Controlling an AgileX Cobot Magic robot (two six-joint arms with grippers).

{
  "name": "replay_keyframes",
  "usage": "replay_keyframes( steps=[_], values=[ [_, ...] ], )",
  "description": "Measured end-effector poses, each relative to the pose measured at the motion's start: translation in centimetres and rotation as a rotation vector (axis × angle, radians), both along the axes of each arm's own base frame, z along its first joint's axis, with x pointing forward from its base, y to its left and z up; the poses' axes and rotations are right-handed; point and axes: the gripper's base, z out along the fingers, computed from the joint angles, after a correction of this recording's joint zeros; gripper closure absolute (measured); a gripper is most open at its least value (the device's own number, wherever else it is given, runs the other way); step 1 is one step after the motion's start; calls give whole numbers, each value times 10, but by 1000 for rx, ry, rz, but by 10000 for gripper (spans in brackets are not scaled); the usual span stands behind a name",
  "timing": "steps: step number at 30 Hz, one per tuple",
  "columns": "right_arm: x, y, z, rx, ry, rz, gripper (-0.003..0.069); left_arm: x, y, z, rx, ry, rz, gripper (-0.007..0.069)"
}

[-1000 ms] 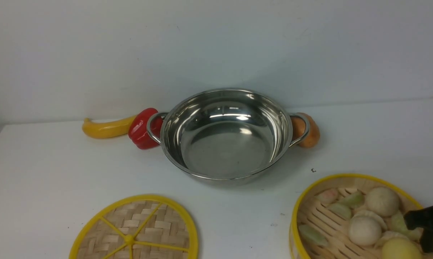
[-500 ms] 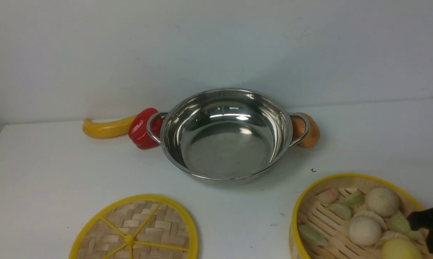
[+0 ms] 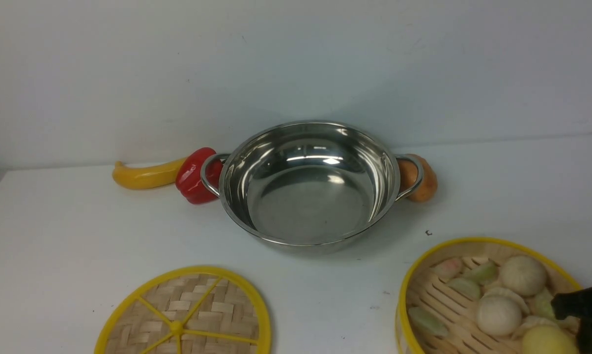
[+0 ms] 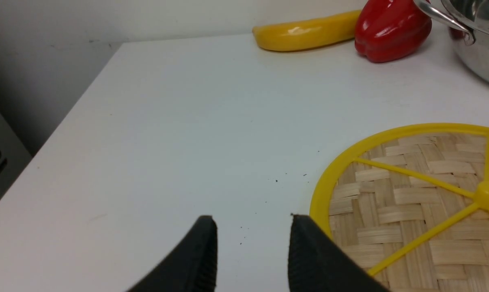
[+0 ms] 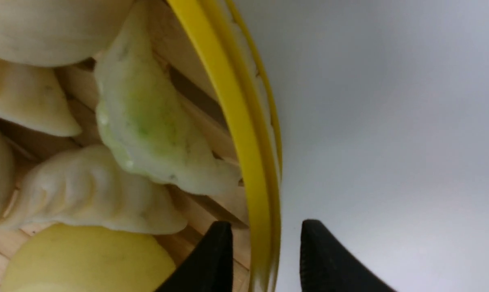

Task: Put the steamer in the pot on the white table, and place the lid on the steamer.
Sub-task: 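Reach for and grasp the rim of the bamboo steamer holding the buns with the right gripper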

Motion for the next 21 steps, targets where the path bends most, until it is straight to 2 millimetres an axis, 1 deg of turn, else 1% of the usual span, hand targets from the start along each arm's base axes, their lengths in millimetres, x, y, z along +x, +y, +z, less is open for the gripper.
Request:
replay_keyframes(
  steps=[1, 6, 8, 10, 14, 15, 17, 21],
  values=[
    [1, 0, -3, 2, 10, -3, 410, 0, 0, 0, 0, 0, 0, 384],
    [1, 0, -3, 3, 8, -3, 410, 0, 0, 0, 0, 0, 0, 384],
    [1, 0, -3, 2, 8, -3, 421, 0, 0, 0, 0, 0, 0, 384],
    [1, 0, -3, 2, 8, 1, 443, 0, 0, 0, 0, 0, 0, 384],
    [1, 0, -3, 3, 1, 21, 592, 0, 0, 0, 0, 0, 0, 384],
    [2, -1, -3, -11, -3, 51, 605, 0, 0, 0, 0, 0, 0, 384],
    [1, -1, -2, -23, 3, 81, 603, 0, 0, 0, 0, 0, 0, 384],
    [3, -2, 3, -36, -8, 90, 603, 0, 0, 0, 0, 0, 0, 384]
  ],
)
